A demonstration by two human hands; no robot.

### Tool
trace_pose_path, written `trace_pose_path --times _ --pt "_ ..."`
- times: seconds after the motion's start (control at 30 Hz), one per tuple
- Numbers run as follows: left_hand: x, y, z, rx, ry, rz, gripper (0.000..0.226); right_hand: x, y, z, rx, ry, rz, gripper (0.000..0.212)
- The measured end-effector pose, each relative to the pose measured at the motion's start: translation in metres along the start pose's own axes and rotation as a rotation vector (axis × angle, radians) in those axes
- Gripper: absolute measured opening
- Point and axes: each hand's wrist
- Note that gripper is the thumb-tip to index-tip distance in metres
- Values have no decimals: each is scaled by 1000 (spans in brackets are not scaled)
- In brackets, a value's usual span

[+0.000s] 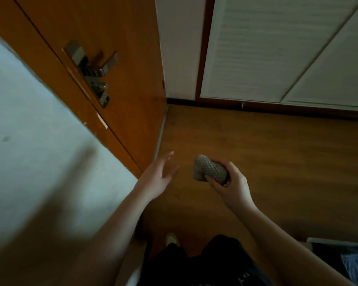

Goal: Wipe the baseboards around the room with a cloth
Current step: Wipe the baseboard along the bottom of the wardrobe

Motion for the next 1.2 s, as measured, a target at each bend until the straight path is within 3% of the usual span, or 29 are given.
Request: trace_pose_path --times 0.1,0.23,0.4,0.5,0.67,1.0,1.2 --pt "39 -13 -9 126 124 30 83 22 -9 -8 -4 37 -66 46" --pt "90 -14 -20 329 278 21 75 51 -18 -27 1 88 -109 46" --pt "155 -4 -31 420 345 31 79 109 -24 -57 17 95 -126 47" --pt "195 -1 -39 537 270 39 75 155 -30 -72 40 100 -116 47" --pt "254 -8 -59 821 121 50 89 225 -40 -88 67 119 -85 43" --pt "350 -23 -89 934 -33 141 75 339 -41 -95 238 279 -53 31" --pt "413 -50 -62 910 -91 163 72 406 -10 -88 238 330 -23 43"
Point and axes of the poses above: each hand's wrist, its own x-axis towards the middle knuckle, its own y-axis out of the palm, z = x × y, and after that the axes turned 9 degrees about -x, right-handed
